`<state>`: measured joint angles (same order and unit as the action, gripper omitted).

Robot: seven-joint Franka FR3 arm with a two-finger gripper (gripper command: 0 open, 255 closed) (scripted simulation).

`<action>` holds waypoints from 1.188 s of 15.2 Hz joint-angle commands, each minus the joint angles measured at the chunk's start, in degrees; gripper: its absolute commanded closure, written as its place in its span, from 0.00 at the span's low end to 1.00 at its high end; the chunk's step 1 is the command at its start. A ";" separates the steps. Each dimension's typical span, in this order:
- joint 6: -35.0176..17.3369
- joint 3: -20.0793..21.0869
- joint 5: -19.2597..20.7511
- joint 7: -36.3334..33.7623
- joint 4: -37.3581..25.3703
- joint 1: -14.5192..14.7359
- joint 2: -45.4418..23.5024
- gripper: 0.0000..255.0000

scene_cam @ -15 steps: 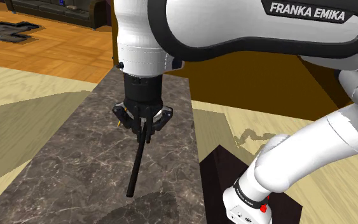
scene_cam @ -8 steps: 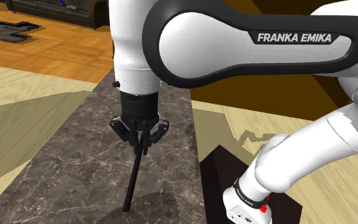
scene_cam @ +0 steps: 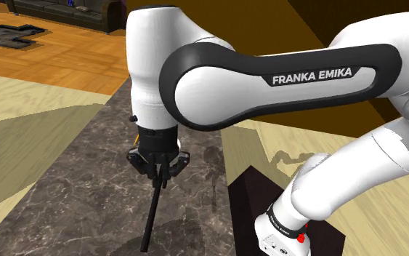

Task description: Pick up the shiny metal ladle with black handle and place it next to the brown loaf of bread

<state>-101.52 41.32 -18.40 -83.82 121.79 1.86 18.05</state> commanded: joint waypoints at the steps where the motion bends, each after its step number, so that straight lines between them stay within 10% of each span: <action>1: -1.58 0.34 -0.08 0.08 1.32 0.05 -0.23 1.00; 18: -15.57 3.88 0.98 -0.44 10.55 -0.26 -5.57 1.00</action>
<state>-116.19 44.97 -17.46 -84.17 131.76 1.58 12.79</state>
